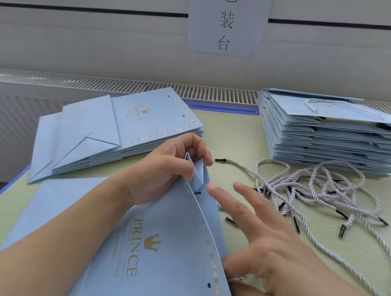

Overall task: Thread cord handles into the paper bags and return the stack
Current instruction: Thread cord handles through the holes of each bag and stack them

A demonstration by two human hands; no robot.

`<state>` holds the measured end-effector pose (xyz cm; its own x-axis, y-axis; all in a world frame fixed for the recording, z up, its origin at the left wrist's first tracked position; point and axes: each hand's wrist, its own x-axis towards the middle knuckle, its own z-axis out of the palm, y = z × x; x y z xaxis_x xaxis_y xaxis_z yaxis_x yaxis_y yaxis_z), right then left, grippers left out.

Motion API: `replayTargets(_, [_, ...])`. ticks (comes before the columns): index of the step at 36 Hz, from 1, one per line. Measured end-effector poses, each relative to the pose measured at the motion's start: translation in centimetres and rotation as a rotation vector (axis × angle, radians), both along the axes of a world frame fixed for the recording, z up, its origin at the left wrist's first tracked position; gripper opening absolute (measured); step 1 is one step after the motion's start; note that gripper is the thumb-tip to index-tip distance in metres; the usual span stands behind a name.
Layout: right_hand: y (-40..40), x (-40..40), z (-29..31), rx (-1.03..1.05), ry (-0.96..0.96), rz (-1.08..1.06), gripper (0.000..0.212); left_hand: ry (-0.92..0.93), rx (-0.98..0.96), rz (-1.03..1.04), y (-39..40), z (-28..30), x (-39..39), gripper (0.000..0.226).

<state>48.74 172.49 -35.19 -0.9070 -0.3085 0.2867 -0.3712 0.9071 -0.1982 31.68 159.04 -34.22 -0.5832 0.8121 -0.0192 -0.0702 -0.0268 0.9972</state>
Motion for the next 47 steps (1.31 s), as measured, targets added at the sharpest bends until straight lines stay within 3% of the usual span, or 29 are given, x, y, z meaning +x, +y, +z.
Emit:
replayTargets(11, [-0.9, -0.4, -0.8, -0.017, 0.060, 0.004, 0.014, -0.016, 0.013, -0.015, 0.1, -0.2, -0.2, 0.039])
replayTargets(15, [-0.1, -0.3, -0.3, -0.175, 0.030, -0.023, 0.011, -0.022, 0.029, -0.010, -0.1, -0.2, -0.4, 0.041])
replayTargets(20, [1.4, -0.1, 1.7, -0.609, -0.292, -0.189, 0.030, -0.090, 0.098, -0.013, -0.4, -0.3, -0.9, 0.048])
replayTargets(23, [1.7, -0.3, 2.6, -0.706, -0.567, -0.060, 0.018, -0.113, 0.124, -0.024, -0.5, -0.4, -1.2, 0.049])
replayTargets(25, [1.8, -0.3, 2.9, -0.765, -0.731, 0.047, 0.025, -0.119, 0.136, -0.022, -0.5, -0.4, -1.3, 0.048])
replayTargets(29, [1.3, -0.5, 2.5, -0.899, -0.860, 0.075, 0.032, -0.123, 0.162, -0.019, -0.5, -0.4, -1.3, 0.049])
replayTargets(34, [0.4, -0.8, 2.1, -0.910, -0.827, 0.029, 0.015, -0.125, 0.168, -0.025, -0.6, -0.4, -1.3, 0.049])
replayTargets(42, [0.3, -0.5, 2.0, -0.730, -0.644, -0.011, 0.014, -0.106, 0.172, -0.033, -0.7, -0.2, -1.1, 0.047])
replayTargets(47, [0.6, -0.7, 1.9, -0.946, -0.870, -0.034, 0.012, -0.097, 0.195, -0.028, -0.9, -0.1, -1.2, 0.048])
